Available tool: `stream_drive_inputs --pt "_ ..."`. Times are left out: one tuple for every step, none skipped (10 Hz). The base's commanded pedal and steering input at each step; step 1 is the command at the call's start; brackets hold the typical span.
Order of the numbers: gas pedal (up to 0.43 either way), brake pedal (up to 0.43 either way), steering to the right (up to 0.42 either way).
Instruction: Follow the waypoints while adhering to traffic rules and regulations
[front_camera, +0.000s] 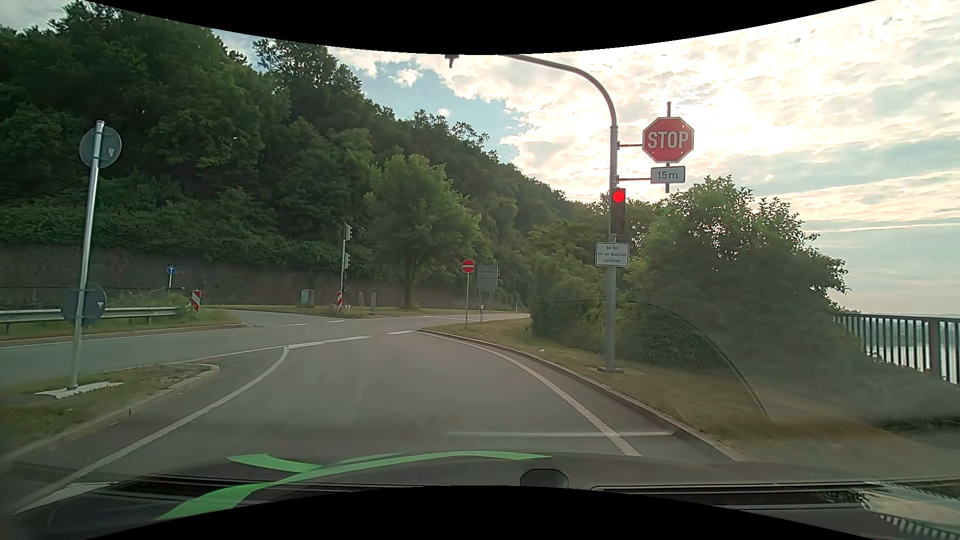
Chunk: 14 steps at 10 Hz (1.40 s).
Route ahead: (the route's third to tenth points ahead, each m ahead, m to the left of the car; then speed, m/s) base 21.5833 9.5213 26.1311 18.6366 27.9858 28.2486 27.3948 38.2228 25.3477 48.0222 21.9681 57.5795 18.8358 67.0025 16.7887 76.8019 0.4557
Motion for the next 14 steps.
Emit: stream_drive_inputs --pt "0.0 0.122 -0.096" --pt "0.0 0.122 -0.096" --pt "0.0 0.116 -0.097" --pt "0.0 0.116 -0.097" --pt "0.0 0.116 -0.097" --pt "0.0 0.116 -0.097" --pt "0.0 0.11 -0.096" --pt "0.0 0.11 -0.096" --pt "0.0 0.11 -0.096" --pt "0.0 0.11 -0.097" --pt "0.0 0.11 -0.096" --pt "0.0 0.11 -0.096" --pt "0.0 0.11 -0.097" --pt "0.0 0.11 -0.096"
